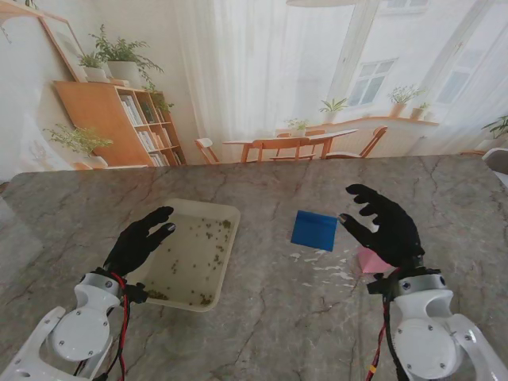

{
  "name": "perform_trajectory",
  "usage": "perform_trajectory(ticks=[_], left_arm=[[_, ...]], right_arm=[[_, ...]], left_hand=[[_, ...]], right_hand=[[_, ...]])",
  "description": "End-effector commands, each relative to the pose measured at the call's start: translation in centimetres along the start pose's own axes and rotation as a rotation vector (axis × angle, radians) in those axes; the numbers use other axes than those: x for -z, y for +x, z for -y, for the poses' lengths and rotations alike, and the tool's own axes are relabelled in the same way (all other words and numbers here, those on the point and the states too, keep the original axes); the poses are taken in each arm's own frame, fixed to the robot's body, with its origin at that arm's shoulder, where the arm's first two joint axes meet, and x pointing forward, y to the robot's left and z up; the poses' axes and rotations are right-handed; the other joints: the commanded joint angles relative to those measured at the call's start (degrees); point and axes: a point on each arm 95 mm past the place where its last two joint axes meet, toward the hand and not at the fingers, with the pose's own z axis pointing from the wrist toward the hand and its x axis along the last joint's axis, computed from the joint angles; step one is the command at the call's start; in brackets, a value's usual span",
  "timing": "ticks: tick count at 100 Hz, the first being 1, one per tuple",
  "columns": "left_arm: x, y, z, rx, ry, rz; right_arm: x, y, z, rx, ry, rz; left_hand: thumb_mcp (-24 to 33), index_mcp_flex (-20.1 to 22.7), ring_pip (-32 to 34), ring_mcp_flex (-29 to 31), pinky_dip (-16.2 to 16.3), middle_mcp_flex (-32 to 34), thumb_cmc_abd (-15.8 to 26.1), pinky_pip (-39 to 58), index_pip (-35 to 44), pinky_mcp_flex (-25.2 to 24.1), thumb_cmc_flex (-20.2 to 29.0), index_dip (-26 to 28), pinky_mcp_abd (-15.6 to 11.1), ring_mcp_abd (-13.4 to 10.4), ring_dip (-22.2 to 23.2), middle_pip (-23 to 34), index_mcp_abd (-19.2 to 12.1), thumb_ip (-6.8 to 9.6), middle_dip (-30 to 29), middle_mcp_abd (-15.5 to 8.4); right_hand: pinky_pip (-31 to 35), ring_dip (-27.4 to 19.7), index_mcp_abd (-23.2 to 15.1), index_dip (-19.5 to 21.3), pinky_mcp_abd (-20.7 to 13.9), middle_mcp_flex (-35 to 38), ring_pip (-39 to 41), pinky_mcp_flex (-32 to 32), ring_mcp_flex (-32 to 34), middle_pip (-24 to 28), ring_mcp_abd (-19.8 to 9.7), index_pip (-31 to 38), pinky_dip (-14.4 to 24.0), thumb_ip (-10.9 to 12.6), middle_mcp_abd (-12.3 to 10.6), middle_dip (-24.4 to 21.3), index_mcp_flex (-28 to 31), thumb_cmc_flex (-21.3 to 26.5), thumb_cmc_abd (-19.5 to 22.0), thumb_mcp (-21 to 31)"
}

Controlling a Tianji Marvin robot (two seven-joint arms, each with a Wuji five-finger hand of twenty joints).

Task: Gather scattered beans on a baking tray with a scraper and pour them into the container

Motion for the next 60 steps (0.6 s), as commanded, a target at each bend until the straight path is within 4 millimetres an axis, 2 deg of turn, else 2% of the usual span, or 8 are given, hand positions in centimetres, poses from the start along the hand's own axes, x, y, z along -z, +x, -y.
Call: perform_trajectory(ticks=[1,14,31,47,60], left_arm=[[0.0,0.2,-0.3,0.01,-0.004,0.001],[-0.1,0.2,-0.3,0.011,-0.007,0.003],[-0.3,0.2,-0.4,0.011,-0.016,0.004],[-0.4,0.2,-0.6,0.013,-0.025,0.006],[-0.5,0.3,-0.7,0.014,-0.031,0.007]], right_arm=[[0.0,-1.2,-1.5,0.044,0.027,-0.002],[0.4,-4.0,-3.5,0.07,0.102,0.02],[1.5,-7.8,-5.3,0.105,0.186,0.066],[2.6,-10.8,-5.8,0.095,0.286,0.115],[3.1,-12.7,-5.6,0.093,0.346,0.146]], left_hand=[[-0.69,1.36,0.1,0.88,1.7,-0.7,0.09,0.91,0.55,-0.82,0.24,0.56,0.61,-0.63,0.26,-0.44,-1.0,-0.4,0.81,-1.52],[-0.68,1.34,0.12,0.9,1.71,-0.64,0.13,0.91,0.54,-0.86,0.29,0.56,0.55,-0.62,0.29,-0.42,-0.97,-0.4,0.82,-1.49],[-0.68,1.34,0.11,0.9,1.74,-0.64,0.11,0.97,0.54,-0.81,0.26,0.56,0.56,-0.67,0.3,-0.42,-1.08,-0.4,0.83,-1.49],[-0.66,1.4,0.14,0.96,1.72,-0.63,0.08,0.94,0.57,-0.87,0.31,0.57,0.55,-0.7,0.33,-0.41,-1.01,-0.39,0.83,-1.54],[-0.66,1.38,0.14,0.97,1.73,-0.67,0.12,1.0,0.57,-0.78,0.3,0.57,0.5,-0.78,0.34,-0.42,-1.08,-0.39,0.83,-1.49]], right_hand=[[-1.9,-1.61,0.01,0.54,-2.7,-2.85,-2.87,-1.6,-2.32,-0.78,-1.59,-1.79,-2.02,-2.21,-1.25,-1.51,-3.08,-2.49,-1.48,1.81],[-5.56,-4.39,2.61,-0.34,-3.68,-9.39,-8.68,-6.12,-8.05,-3.9,-0.47,-5.59,-5.6,-3.03,-0.28,-3.89,-8.43,-5.67,-2.04,2.54],[-7.53,-6.11,6.02,-0.85,-3.19,-13.55,-11.94,-8.84,-12.37,-6.0,0.35,-8.06,-7.03,-3.67,0.76,-5.23,-12.74,-8.33,-1.12,1.43],[-9.5,-7.74,9.91,-0.34,-2.52,-17.91,-14.04,-11.03,-16.25,-7.9,1.75,-10.99,-8.17,-3.71,3.24,-6.71,-17.83,-8.97,0.46,-2.04],[-10.17,-8.22,13.2,1.81,-1.9,-19.99,-14.35,-11.33,-17.67,-8.48,2.73,-11.2,-8.13,-3.64,4.85,-7.05,-20.23,-9.28,1.33,-4.38]])
